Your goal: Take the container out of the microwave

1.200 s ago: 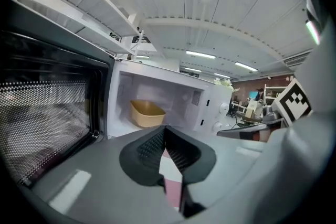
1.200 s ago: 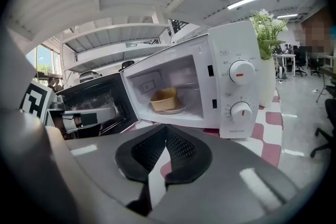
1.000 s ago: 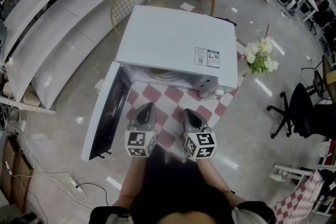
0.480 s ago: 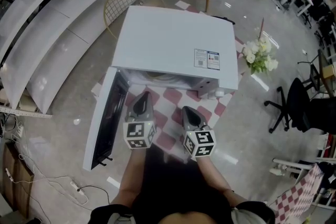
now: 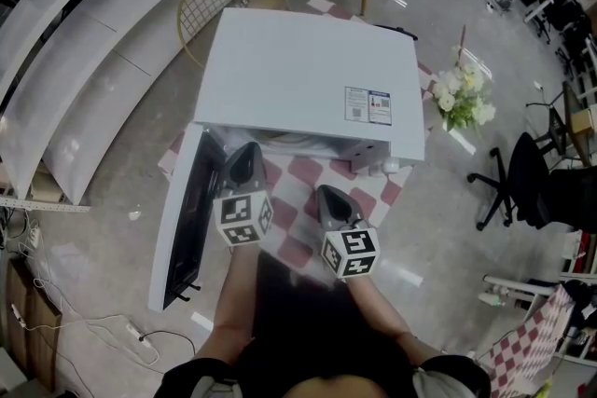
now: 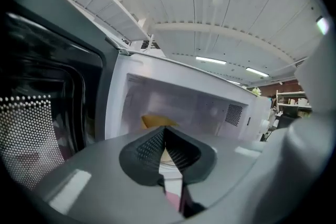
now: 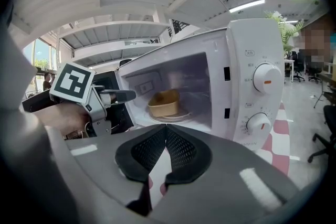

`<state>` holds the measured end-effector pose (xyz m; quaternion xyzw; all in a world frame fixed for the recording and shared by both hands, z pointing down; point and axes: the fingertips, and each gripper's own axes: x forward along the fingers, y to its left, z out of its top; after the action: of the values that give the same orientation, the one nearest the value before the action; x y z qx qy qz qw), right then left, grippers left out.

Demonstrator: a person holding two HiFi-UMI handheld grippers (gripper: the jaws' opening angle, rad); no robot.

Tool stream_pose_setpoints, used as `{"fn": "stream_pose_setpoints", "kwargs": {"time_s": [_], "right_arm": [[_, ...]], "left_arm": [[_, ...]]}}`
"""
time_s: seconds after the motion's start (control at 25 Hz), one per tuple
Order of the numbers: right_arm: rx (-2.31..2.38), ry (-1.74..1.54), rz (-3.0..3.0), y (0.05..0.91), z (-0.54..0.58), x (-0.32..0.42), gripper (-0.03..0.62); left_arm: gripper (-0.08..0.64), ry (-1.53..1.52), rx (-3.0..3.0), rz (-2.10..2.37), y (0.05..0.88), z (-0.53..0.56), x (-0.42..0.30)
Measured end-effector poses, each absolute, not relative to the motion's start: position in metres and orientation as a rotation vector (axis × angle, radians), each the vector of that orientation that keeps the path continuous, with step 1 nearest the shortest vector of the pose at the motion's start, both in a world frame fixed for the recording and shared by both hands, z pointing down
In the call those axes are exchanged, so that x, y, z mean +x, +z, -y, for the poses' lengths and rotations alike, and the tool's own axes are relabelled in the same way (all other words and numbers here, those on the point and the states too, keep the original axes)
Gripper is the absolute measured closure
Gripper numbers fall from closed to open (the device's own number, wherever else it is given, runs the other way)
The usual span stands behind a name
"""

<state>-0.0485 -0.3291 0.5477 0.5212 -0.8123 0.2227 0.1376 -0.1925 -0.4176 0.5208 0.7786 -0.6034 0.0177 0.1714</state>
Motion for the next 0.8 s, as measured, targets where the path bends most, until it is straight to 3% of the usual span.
{"fn": "stream_pose_setpoints", "kwargs": {"time_s": [0.8], "right_arm": [[1.499,0.657,2.286,0.558,0.344,-0.039,0.592]], "left_arm": [[0.454,0.045,2.048,1.723,0.554,0.472,-0.192]]}}
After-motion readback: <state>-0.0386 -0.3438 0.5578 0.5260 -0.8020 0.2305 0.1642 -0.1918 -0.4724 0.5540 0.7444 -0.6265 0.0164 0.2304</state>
